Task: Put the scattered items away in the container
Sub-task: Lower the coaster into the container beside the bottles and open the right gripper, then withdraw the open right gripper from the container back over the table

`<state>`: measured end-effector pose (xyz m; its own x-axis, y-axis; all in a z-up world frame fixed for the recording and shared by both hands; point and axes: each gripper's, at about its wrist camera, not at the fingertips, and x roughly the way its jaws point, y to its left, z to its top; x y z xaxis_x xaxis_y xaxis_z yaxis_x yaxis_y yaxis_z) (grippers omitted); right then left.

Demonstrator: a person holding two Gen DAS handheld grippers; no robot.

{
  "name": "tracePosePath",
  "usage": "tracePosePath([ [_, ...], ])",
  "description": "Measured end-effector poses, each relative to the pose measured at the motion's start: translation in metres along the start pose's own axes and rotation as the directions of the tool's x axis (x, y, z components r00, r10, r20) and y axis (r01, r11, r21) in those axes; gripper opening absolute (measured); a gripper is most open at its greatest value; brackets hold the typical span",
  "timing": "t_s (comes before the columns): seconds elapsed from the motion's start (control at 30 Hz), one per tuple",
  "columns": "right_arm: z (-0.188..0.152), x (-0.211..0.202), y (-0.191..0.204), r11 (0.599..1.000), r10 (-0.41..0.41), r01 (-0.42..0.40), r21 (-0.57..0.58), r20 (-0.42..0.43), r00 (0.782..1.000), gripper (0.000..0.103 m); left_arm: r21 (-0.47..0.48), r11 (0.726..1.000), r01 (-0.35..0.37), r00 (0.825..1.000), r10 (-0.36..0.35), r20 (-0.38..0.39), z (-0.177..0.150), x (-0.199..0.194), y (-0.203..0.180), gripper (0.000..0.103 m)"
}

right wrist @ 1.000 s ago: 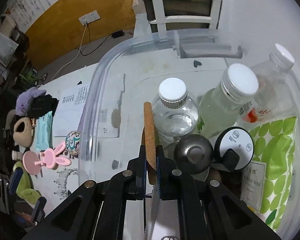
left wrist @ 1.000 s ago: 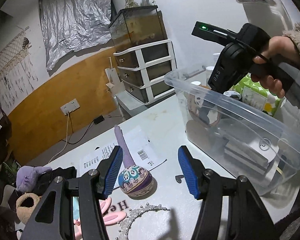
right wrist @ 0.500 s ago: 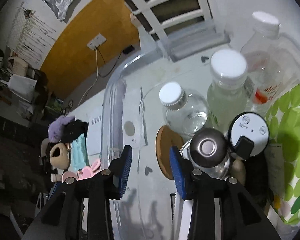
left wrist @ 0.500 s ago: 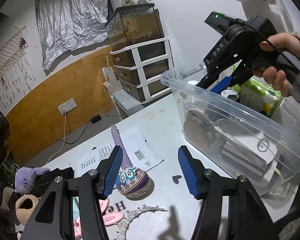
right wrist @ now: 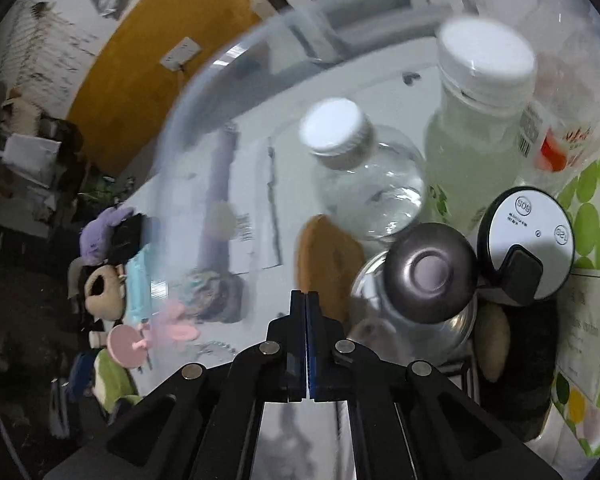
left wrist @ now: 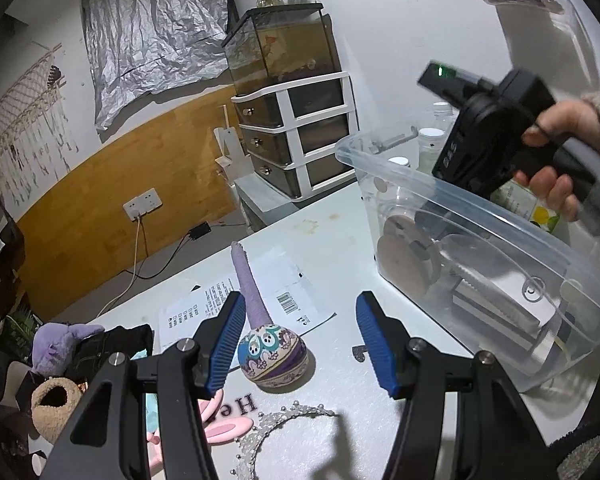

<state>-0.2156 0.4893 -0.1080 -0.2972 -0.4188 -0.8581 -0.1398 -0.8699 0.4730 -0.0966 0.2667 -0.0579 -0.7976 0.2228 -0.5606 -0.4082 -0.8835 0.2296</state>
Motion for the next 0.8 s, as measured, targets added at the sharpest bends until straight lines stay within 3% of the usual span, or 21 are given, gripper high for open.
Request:
tracePosePath([
  [0.37, 0.009, 0.007, -0.003, 1.0, -0.005, 0.005, 0.005, 0.004, 1.0, 0.002, -0.062, 0.998, 0.005, 1.0, -0.007, -0.023, -0.004, 0.002, 0.01, 0.059],
  [0.53, -0.004, -0.019, 0.002, 0.999, -0.033, 0.034, -0.004, 0.07, 0.997, 0.002, -0.123, 0.992, 0.007, 1.0, -0.01, -0.024, -0.004, -0.004, 0.019, 0.1],
  [0.77, -0.032, -0.066, 0.024, 0.996, -0.063, 0.075, -0.045, 0.23, 0.971, 0.003, -0.157, 0.988, 0.014, 0.999, -0.021, -0.039, -0.007, -0.01, 0.027, 0.103],
  [0.8, -0.037, -0.072, 0.028, 0.995, -0.076, 0.091, -0.047, 0.257, 0.963, 0.011, -0.164, 0.986, 0.016, 0.999, -0.023, -0.04, -0.008, -0.012, 0.028, 0.103],
])
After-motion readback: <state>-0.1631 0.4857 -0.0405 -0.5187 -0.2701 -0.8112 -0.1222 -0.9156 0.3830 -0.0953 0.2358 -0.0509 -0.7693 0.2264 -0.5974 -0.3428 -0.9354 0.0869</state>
